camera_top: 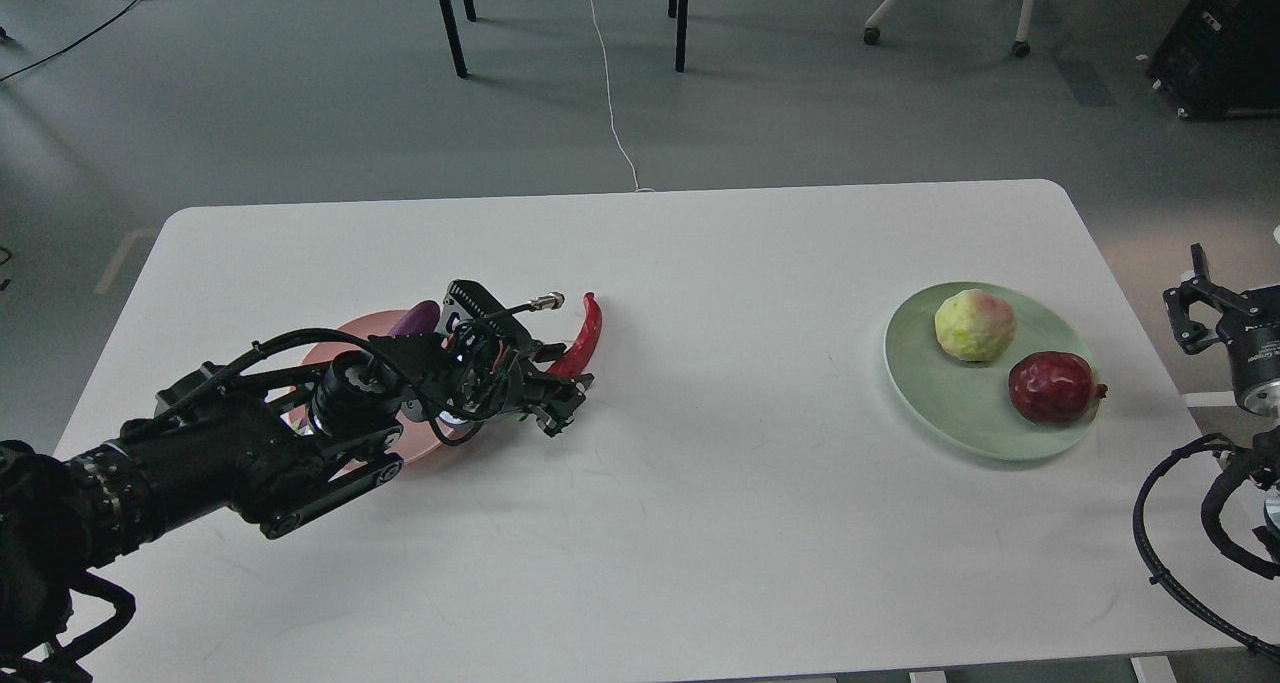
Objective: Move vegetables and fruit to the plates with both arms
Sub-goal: 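Lift the chili pepper onto the pink plate and release it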
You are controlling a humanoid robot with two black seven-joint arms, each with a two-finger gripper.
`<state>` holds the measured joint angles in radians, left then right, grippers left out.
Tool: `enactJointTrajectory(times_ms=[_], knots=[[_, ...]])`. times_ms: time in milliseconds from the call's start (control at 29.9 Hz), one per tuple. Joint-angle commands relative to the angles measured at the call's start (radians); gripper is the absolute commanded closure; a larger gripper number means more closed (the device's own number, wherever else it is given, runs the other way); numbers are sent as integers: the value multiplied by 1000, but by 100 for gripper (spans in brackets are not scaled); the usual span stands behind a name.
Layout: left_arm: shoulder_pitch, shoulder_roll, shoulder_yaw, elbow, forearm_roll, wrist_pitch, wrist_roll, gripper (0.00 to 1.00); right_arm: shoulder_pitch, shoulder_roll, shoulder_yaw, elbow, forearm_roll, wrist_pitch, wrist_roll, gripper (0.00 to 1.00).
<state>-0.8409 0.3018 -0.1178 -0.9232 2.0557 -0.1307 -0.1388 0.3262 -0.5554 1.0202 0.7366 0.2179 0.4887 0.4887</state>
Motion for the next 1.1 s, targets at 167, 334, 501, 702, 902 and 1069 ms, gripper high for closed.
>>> enactJointTrajectory(times_ms=[167,334,501,702,902,1069], knots=[[-9,71,-6,-101,-3,-3,-4,82,5,2,0,-3,0,0,0,2],[-18,276,-20,-366,-12,-21,7,81,7,0,1,-3,0,0,0,2],[-27,538,-34,-557,-40,-58,5,80,10,0,1,-5,0,0,0,2],[0,683,-23,-586,-42,-93,5,78,17,2,-2,-3,0,0,0,2],[39,678,-33,-554,-43,-89,7,71,31,2,-2,-3,0,0,0,2],[49,668,-34,-559,-43,-87,7,68,31,0,-3,-5,0,0,0,2]])
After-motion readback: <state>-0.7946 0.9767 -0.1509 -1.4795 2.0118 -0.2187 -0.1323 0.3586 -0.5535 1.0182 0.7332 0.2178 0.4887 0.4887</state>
